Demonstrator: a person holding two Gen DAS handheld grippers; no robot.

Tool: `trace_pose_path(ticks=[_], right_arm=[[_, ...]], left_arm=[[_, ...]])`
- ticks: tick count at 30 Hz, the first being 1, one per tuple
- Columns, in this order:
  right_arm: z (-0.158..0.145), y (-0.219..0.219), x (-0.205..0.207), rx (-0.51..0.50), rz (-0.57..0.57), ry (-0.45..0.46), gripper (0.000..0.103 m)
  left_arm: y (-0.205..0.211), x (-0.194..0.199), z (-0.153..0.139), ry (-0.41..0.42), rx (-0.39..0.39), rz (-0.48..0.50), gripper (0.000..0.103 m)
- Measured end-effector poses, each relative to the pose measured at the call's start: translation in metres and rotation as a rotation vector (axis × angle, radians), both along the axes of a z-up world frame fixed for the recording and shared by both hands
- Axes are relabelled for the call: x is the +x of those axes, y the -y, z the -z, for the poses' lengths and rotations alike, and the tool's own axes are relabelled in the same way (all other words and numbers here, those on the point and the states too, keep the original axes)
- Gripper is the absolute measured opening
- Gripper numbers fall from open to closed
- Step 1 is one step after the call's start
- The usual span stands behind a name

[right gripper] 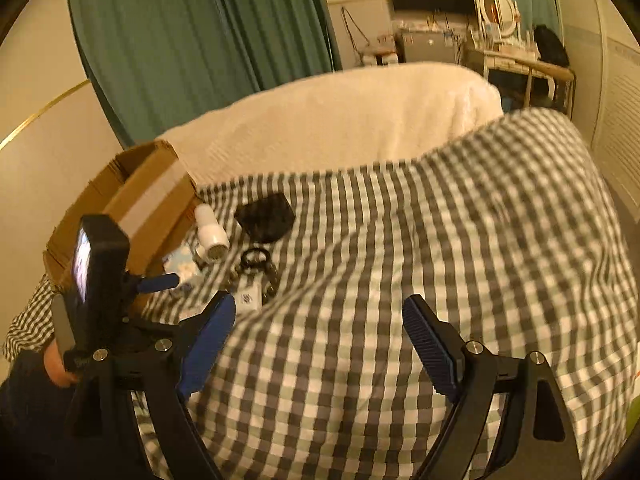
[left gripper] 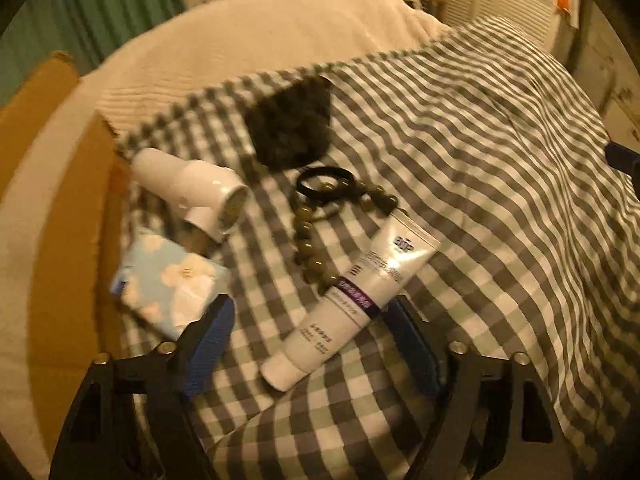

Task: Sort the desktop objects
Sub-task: 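Move both tools back over the remaining items, then grasp the white BOP toothpaste tube with left tool while right tool grasps bead bracelet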

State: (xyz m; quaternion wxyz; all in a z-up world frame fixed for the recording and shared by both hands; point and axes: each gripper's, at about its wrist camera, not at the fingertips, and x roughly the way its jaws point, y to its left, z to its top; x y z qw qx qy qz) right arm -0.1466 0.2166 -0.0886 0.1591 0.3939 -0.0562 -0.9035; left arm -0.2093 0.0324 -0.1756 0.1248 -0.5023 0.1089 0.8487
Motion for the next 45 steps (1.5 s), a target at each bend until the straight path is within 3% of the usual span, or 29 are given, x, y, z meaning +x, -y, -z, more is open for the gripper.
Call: trace_pose_path(ticks=[2,3,4,7,10,13,20,22,27,29,31,36,45], right_arm=[[0.001,0.0,-0.001,-0.001,0.003,0.002,0.086],[0.001,-0.001,-0.001,-0.002,0.003,0.001,0.086],[0.0,0.0,-0.001,0.002,0.004,0.002,0.086],[0.001,0.005,-0.002,0.016,0.005,0.016,0.086],[0.003,0.016,-0.001,0.041,-0.006,0.024,0.086],[0.004,0.034,-0.002,0.068,-0.041,0.02,0.086],[0.022,0.086,-0.04,0.1,-0.127,0.068,0.085],[0.036,0.1,-0.058,0.113,-0.111,0.087,0.068],[0.081,0.121,-0.088,0.162,-0.104,0.177,0.054],[0.09,0.125,-0.093,0.193,-0.1,0.193,0.043],[0.092,0.125,-0.093,0.21,-0.098,0.182,0.011],[0.077,0.119,-0.071,0.21,-0.106,0.134,0.011],[-0.004,0.106,-0.01,0.281,-0.09,-0.063,0.011]], left_arm=[[-0.002,0.001,0.001,0.016,0.015,0.029,0.068],[-0.004,0.0,0.003,0.04,0.03,0.053,0.042],[-0.007,0.001,0.005,0.043,0.016,0.063,0.036],[-0.01,0.006,0.004,0.007,-0.014,0.075,0.031],[0.0,0.012,-0.005,-0.043,0.005,0.016,0.025],[0.021,0.012,-0.015,-0.07,0.082,-0.073,0.025],[0.052,0.003,-0.012,-0.064,0.152,-0.21,0.025],[0.058,0.002,-0.01,-0.064,0.169,-0.228,0.025],[0.063,-0.002,-0.009,-0.077,0.197,-0.228,0.025],[0.062,-0.003,-0.007,-0.076,0.202,-0.229,0.025],[0.064,-0.003,-0.008,-0.075,0.215,-0.23,0.025],[0.064,0.003,-0.016,-0.107,0.236,-0.218,0.025],[0.056,0.027,-0.057,-0.217,0.321,-0.16,0.025]])
